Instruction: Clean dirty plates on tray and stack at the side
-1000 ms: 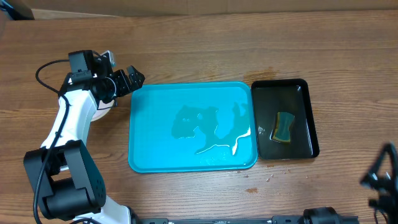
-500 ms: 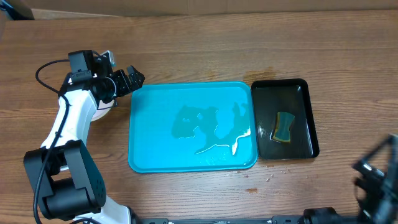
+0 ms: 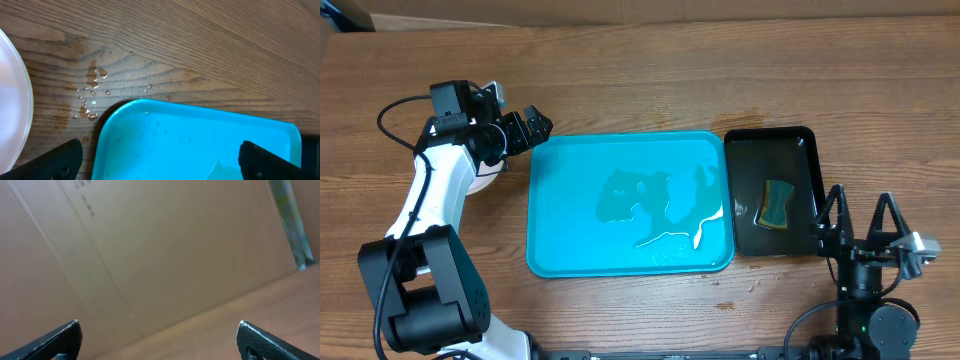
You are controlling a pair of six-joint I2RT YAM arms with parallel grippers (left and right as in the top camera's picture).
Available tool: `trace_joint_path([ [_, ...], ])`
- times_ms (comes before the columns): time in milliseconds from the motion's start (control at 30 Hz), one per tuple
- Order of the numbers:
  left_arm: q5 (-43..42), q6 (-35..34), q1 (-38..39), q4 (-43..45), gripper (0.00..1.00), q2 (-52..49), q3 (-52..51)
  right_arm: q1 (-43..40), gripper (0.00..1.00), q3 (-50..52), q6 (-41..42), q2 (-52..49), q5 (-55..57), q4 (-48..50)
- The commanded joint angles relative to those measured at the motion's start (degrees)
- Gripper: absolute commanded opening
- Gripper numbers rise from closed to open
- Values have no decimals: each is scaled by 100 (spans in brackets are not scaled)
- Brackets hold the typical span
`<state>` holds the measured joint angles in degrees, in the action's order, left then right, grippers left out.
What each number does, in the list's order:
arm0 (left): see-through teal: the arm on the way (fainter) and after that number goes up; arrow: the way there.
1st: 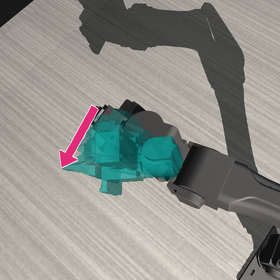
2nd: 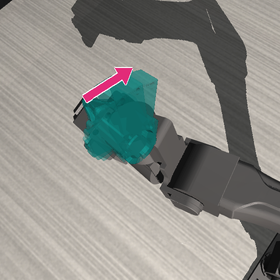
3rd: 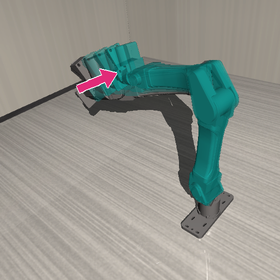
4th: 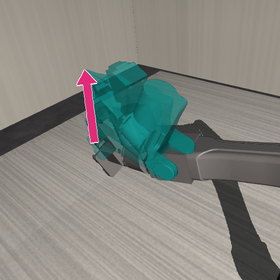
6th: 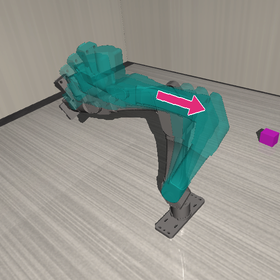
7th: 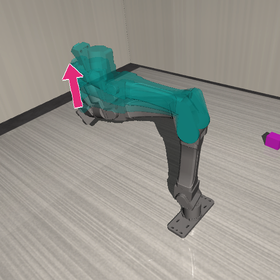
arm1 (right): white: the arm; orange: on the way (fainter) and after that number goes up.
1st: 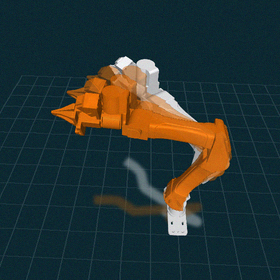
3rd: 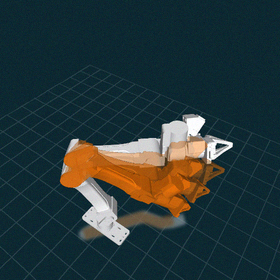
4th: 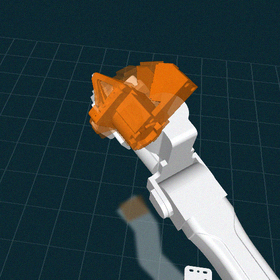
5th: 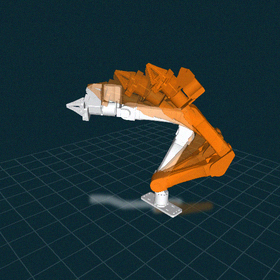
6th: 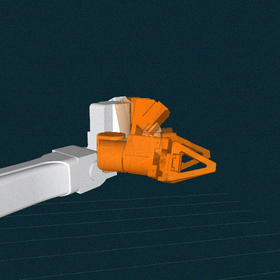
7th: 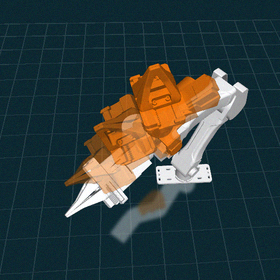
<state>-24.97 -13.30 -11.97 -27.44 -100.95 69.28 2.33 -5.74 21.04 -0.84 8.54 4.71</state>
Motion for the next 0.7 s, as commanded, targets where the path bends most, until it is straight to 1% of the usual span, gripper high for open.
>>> trace_joint_path([
  [0,13,111,20,4,100,68,111,-22,100,229,44,63,-63,17],
  [133,13,109,20,4,100,68,111,-20,100,542,46,63,-92,-20],
  [367,13,109,20,4,100,68,111,-20,100,529,20,68,-114,-909],
  [667,13,111,20,4,100,68,111,-20,100,529,22,68,-114,-868],
])
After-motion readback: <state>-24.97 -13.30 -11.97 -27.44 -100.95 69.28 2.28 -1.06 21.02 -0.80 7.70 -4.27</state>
